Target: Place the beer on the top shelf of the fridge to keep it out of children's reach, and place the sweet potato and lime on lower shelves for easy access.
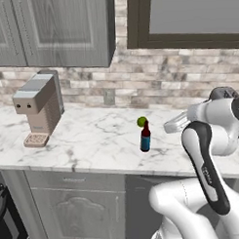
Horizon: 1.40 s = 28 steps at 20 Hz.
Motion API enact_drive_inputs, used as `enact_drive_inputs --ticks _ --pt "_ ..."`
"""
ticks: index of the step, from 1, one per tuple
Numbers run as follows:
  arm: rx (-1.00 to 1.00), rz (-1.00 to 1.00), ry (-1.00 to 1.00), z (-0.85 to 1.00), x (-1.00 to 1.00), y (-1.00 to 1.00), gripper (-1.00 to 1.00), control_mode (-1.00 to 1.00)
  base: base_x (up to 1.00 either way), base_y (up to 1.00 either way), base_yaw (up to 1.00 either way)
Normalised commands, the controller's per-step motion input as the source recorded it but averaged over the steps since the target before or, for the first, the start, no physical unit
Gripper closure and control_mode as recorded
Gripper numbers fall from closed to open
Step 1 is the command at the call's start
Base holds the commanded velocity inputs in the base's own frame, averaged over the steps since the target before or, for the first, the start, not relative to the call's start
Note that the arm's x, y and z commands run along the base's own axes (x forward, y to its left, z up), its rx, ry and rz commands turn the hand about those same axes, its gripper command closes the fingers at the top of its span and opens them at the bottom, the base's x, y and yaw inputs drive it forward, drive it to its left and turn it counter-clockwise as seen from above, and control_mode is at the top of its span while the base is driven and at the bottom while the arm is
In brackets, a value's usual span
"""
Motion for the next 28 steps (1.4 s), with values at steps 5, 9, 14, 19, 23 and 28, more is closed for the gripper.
enact_drive_inputs --ticks 5,9,14,19,23,28 --pt "0.11 0.12 -0.02 -0.29 0.43 -0.37 -1.00 -1.00 0.00 0.00 0.00" --pt "0.04 0.19 0.00 -0.46 0.42 -0.05 -1.00 -1.00 0.00 0.00 0.00" --pt "0.00 0.23 0.00 -0.45 0.28 0.00 -1.00 -1.00 0.00 0.00 0.00" --pt "0.00 0.15 -0.04 -0.40 0.14 0.00 -1.00 -1.00 0.00 0.00 0.00" --pt "0.00 0.06 -0.10 -0.33 0.07 0.01 -1.00 -1.00 0.00 0.00 0.00" --pt "0.00 0.00 -0.05 -0.11 0.09 0.13 -1.00 -1.00 0.00 0.00 0.00"
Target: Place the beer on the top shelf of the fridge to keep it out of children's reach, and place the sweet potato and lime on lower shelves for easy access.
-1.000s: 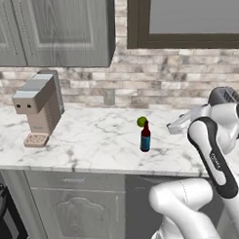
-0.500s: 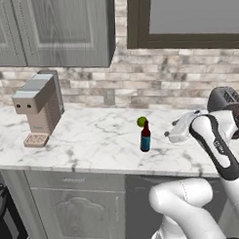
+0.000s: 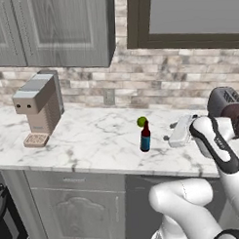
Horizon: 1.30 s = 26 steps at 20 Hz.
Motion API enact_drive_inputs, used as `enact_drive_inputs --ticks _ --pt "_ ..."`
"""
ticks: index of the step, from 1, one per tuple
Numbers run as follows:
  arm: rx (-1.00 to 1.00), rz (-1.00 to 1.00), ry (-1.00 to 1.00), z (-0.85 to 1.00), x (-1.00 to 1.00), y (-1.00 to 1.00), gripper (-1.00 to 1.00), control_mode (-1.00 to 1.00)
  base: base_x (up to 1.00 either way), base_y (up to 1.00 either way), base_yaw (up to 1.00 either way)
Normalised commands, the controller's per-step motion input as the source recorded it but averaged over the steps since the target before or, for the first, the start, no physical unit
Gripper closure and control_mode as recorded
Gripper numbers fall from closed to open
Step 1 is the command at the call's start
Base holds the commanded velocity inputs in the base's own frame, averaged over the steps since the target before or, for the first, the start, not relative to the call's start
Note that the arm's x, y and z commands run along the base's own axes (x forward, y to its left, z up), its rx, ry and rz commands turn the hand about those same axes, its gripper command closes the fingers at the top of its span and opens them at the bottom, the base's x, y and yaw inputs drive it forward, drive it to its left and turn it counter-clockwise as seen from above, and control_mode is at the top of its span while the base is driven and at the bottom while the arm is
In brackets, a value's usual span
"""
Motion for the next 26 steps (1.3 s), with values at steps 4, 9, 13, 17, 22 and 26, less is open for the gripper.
enact_drive_inputs --ticks 4,9,13,17,22,26 --pt "0.01 0.00 0.00 0.00 0.15 0.25 -1.00 -1.00 0.00 0.00 0.00" --pt "0.02 0.00 0.00 0.00 0.21 0.20 -1.00 -1.00 0.00 0.00 0.00" --pt "0.11 0.00 0.00 0.00 0.22 0.00 -1.00 -1.00 0.00 0.00 0.00" --pt "0.09 0.00 0.00 0.00 0.18 0.00 -1.00 -1.00 0.00 0.00 0.00" --pt "0.05 0.00 0.05 0.00 0.25 0.03 -1.00 -1.00 0.00 0.00 0.00" --pt "0.03 0.00 0.05 0.00 0.32 0.01 -1.00 -1.00 0.00 0.00 0.00"
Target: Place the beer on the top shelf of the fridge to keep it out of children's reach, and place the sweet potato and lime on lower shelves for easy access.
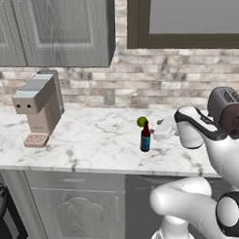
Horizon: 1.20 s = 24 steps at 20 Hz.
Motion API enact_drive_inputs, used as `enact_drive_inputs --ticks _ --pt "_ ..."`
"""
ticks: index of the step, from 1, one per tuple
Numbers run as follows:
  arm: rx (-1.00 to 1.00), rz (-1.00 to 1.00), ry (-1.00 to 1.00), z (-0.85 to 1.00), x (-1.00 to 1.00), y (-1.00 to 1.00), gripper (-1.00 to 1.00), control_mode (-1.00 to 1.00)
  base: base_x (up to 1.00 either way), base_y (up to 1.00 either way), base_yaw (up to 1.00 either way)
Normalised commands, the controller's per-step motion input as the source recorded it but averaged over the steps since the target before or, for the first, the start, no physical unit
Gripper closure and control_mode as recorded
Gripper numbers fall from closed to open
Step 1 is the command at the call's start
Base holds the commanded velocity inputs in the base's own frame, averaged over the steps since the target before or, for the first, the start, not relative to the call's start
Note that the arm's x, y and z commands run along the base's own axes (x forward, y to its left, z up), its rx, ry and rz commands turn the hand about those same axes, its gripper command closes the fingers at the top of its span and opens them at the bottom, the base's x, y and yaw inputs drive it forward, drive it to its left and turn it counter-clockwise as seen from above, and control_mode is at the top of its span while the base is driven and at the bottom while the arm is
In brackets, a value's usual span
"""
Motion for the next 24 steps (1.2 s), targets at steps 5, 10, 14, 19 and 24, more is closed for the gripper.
enact_drive_inputs --ticks 5,10,14,19,24 --pt "0.00 0.00 0.02 -0.09 0.37 0.01 -1.00 -1.00 0.00 0.00 0.00" --pt "0.00 0.00 0.00 -0.25 0.33 0.00 -1.00 -1.00 0.00 0.00 0.00" --pt "0.00 0.00 0.00 -0.32 0.29 0.00 -1.00 -1.00 0.00 0.00 0.00" --pt "0.00 0.00 0.00 -0.34 0.28 0.00 -1.00 -1.00 0.00 0.00 0.00" --pt "0.00 0.00 0.00 -0.33 0.26 0.00 -1.00 -1.00 0.00 0.00 0.00"
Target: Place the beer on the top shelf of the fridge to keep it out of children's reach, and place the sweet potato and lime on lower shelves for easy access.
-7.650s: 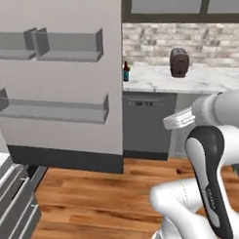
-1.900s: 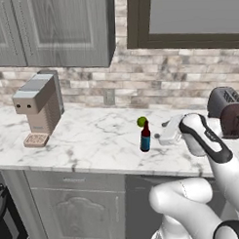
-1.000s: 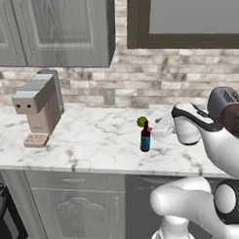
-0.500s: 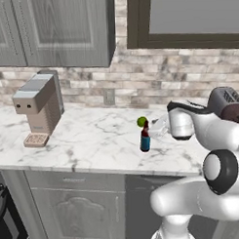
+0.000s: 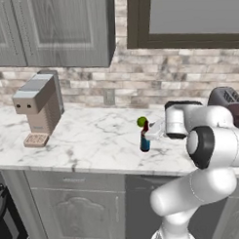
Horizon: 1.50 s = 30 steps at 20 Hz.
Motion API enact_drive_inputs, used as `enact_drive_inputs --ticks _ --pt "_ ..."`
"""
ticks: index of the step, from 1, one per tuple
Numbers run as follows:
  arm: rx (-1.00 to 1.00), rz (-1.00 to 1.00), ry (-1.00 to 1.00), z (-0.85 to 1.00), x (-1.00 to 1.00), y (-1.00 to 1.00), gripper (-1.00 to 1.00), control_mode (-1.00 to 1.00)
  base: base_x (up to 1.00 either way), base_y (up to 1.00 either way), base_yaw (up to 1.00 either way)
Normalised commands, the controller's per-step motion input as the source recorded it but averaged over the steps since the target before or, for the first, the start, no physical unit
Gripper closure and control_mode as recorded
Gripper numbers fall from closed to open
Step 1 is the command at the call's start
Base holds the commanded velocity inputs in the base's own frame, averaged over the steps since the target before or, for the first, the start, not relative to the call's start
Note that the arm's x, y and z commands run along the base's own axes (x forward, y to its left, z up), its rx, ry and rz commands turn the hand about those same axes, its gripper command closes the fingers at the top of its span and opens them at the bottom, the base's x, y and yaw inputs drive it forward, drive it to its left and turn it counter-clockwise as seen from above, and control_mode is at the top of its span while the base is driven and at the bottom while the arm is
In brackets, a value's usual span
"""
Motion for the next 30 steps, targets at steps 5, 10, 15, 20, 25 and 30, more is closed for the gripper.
enact_drive_inputs --ticks 5,10,15,20,25,30 --pt "0.00 0.00 0.00 -0.16 0.21 0.04 -1.00 -1.00 0.00 0.00 0.00" --pt "0.00 0.00 0.00 -0.01 0.01 0.10 -1.00 -1.00 0.00 0.00 0.00" --pt "0.00 0.00 0.00 0.00 0.00 0.10 -1.00 -1.00 0.00 0.00 0.00" --pt "0.00 0.00 0.00 0.00 0.00 0.04 1.00 -1.00 0.00 0.00 0.00" --pt "0.00 0.00 0.00 -0.05 0.00 0.01 1.00 -1.00 0.00 0.00 0.00" --pt "0.00 0.04 0.00 -0.01 -0.18 0.05 1.00 -1.00 0.00 0.00 0.00"
